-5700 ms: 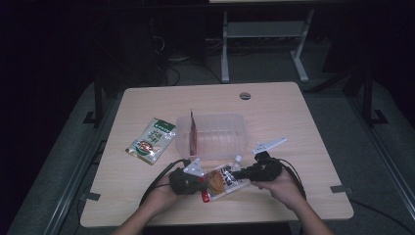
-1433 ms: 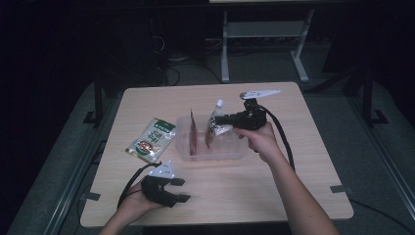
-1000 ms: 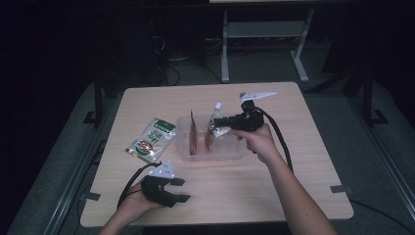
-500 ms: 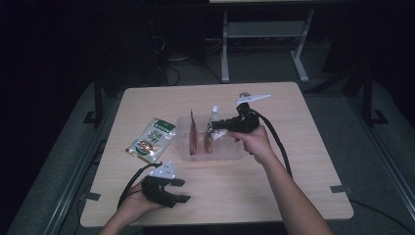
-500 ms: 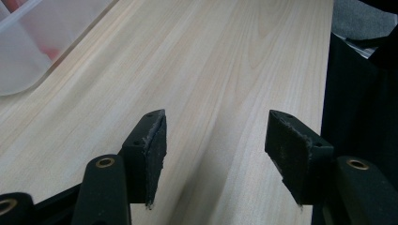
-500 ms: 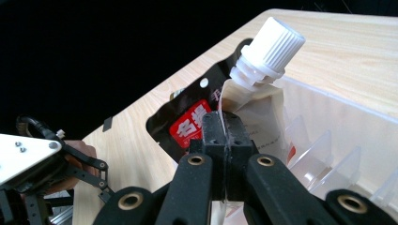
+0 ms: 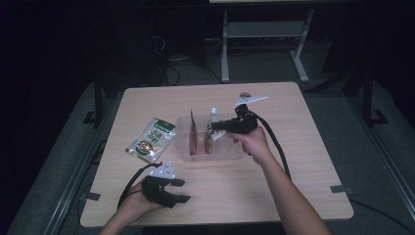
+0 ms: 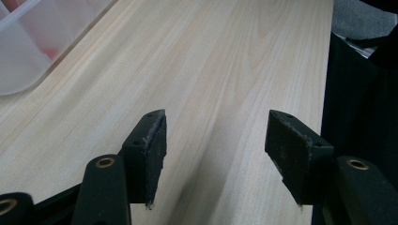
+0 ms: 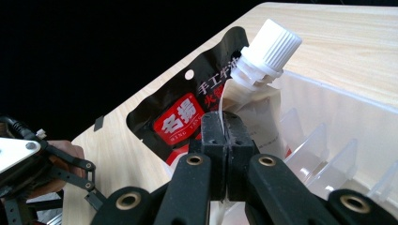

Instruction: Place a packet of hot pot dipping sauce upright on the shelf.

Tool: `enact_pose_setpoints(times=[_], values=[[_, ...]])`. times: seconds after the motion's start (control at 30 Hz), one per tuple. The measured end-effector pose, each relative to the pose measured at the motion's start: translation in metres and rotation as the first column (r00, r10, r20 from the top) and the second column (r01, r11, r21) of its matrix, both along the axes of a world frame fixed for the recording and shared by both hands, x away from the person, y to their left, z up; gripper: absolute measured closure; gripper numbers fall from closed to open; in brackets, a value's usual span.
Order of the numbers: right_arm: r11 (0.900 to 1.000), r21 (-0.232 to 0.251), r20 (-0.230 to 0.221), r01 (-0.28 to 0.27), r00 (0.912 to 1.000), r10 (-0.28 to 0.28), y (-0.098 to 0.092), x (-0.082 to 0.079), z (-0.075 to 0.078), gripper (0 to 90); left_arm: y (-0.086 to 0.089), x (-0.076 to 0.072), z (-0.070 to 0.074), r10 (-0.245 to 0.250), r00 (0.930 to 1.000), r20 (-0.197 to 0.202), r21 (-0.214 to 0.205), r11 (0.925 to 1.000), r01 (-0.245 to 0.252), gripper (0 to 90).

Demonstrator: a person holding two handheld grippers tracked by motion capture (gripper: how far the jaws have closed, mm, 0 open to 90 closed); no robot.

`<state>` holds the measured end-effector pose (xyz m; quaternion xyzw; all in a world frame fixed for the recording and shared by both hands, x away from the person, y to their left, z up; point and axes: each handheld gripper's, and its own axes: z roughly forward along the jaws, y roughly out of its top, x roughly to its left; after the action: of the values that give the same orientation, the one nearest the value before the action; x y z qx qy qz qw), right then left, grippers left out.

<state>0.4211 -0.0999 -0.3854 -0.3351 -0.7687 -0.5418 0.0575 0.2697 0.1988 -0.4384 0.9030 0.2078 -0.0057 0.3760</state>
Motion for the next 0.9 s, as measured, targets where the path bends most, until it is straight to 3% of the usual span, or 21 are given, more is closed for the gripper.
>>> enact_pose_setpoints(times=[0.17, 0.3, 0.47, 0.77, 0.9], values=[[0.9996, 0.024, 0.016, 0.015, 0.9997, -0.016, -0.001, 0.000, 0.002, 76.2, 0.000, 0.000, -0.001, 0.003, 1.0000, -0.004, -0.007, 1.0000, -0.003, 38.5], [0.9996, 0.010, 0.026, 0.027, 0.9993, -0.027, -0.004, 0.000, 0.003, 70.5, 0.000, 0.000, -0.001, -0.001, 1.0000, -0.001, -0.001, 1.0000, 0.001, 38.5], [0.9992, 0.001, 0.052, 0.040, 0.9978, -0.040, -0.010, -0.004, 0.007, 56.6, 0.001, 0.001, 0.000, 0.001, 1.0000, -0.002, 0.001, 1.0000, -0.001, 38.3], [0.9976, -0.063, 0.114, 0.029, 0.9933, -0.021, -0.021, -0.019, 0.018, 39.8, 0.002, 0.001, -0.001, 0.001, 1.0000, 0.003, 0.004, 1.0000, -0.001, 36.4], [0.9952, -0.096, 0.130, 0.018, 0.9915, -0.005, -0.025, -0.030, 0.021, 37.0, 0.003, 0.002, 0.000, 0.008, 1.0000, 0.003, 0.002, 1.0000, -0.008, 35.8]])
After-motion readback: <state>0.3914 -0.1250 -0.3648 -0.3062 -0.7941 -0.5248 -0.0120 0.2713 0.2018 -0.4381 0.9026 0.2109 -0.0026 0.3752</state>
